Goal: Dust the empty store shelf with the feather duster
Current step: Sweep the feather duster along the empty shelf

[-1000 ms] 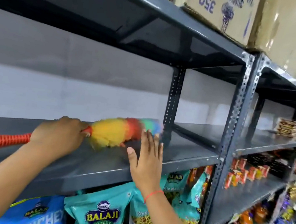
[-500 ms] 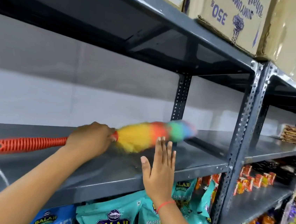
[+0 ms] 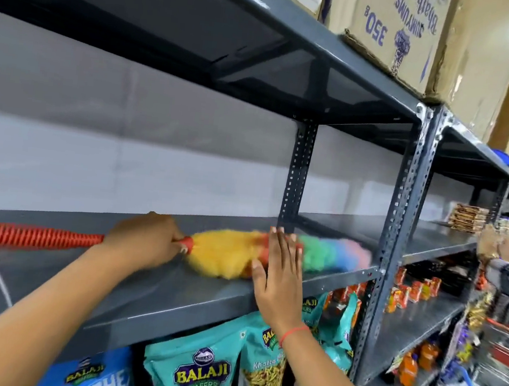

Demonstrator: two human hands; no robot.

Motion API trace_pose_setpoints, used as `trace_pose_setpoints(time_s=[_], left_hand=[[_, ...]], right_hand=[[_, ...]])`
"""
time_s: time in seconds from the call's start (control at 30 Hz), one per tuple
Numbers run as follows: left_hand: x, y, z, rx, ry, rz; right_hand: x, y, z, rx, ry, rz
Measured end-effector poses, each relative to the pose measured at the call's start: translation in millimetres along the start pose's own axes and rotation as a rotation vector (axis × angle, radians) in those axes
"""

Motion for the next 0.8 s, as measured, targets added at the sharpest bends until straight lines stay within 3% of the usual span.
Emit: trace_pose_setpoints(time_s=[0.2,0.3,0.4,0.47,0.57,0.7,0.8], left_hand=[[-15.0,2.3,-22.4,0.078,0.186,0.144],[-26.6,2.2,-33.8,-0.027,0.080,0.129],[-32.3,0.7,-39.4,-0.046,-0.002,0.007],[-33.6,-2.6,-42.9,0.035,0.064,-0.013],[-33.1,-4.0,-49.0,0.166,0.198,0.109],[-41.7,4.3,-57.5,-0.088,0.152,0.155],[-54.2,9.0,-65.7,-0.177,0.053,0.011]], right_hand=[[-2.8,0.5,-2.6,-0.044,-0.039,-0.014],[-2.8,0.0,-1.2,-0.023,-0.043,-0.014],[-1.4,-0.3,-2.6,-0.007,-0.036,-0.024],[-2.9,0.3,-2.0,-0.005,-0.038,-0.034],[-3.5,0.3,-0.8,0.004,-0.026,-0.031],[-2.4,-1.5,2.0,-0.002,-0.018,-0.010],[-1.6,-2.1,2.5,-0.004,-0.026,-0.010]])
Point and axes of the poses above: each hand's wrist, its own x-axis towards the middle knuckle, its own y-axis out of the back of the hand, z = x × y, the point moved 2 cm from there along x, towards the middle knuckle, and after that the axes turned 10 degrees about x, right-handed, at the moved point
